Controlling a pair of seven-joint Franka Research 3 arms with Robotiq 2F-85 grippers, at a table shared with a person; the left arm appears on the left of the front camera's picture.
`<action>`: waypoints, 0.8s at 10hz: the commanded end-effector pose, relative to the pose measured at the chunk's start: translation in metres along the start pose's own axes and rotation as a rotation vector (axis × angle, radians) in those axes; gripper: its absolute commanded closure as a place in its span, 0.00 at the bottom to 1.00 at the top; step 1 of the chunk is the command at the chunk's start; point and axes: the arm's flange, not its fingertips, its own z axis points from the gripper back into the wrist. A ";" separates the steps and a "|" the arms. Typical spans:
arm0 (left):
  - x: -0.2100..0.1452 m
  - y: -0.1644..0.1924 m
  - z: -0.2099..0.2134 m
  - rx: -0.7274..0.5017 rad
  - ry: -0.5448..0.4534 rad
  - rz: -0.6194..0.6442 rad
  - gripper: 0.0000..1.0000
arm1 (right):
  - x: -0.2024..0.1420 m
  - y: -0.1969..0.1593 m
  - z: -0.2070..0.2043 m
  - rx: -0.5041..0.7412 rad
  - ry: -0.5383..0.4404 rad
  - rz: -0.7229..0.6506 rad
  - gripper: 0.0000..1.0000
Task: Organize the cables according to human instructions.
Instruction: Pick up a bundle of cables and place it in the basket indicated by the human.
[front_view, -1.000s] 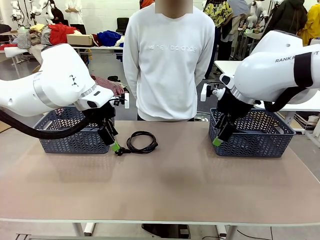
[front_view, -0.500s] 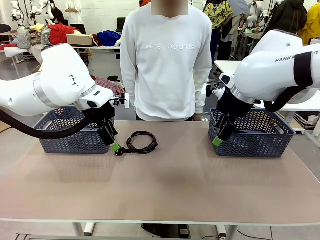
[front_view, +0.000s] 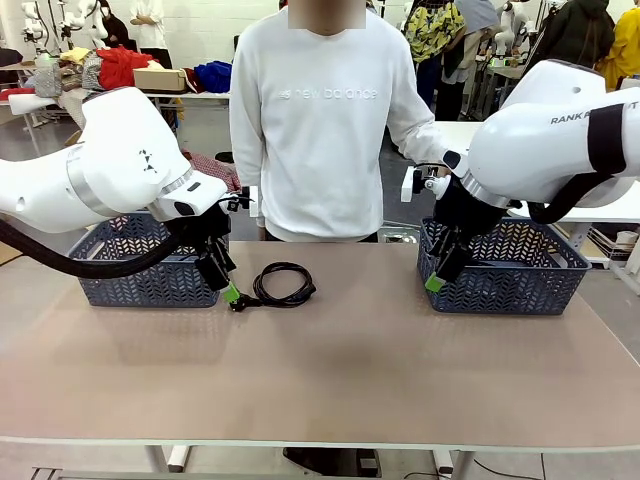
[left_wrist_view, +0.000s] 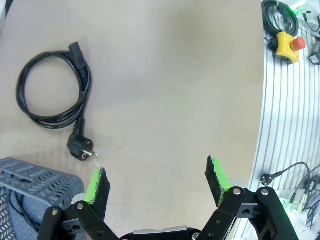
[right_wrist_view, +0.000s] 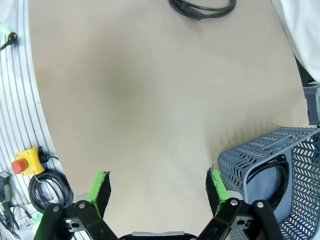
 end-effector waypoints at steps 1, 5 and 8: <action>-0.001 0.000 0.001 0.004 0.001 0.004 0.00 | 0.001 0.000 0.001 -0.001 -0.001 -0.001 0.00; -0.001 0.000 0.001 0.004 0.001 0.004 0.00 | 0.001 0.000 0.001 -0.001 -0.001 -0.001 0.00; -0.001 0.000 0.001 0.004 0.001 0.004 0.00 | 0.001 0.000 0.001 -0.001 -0.001 -0.001 0.00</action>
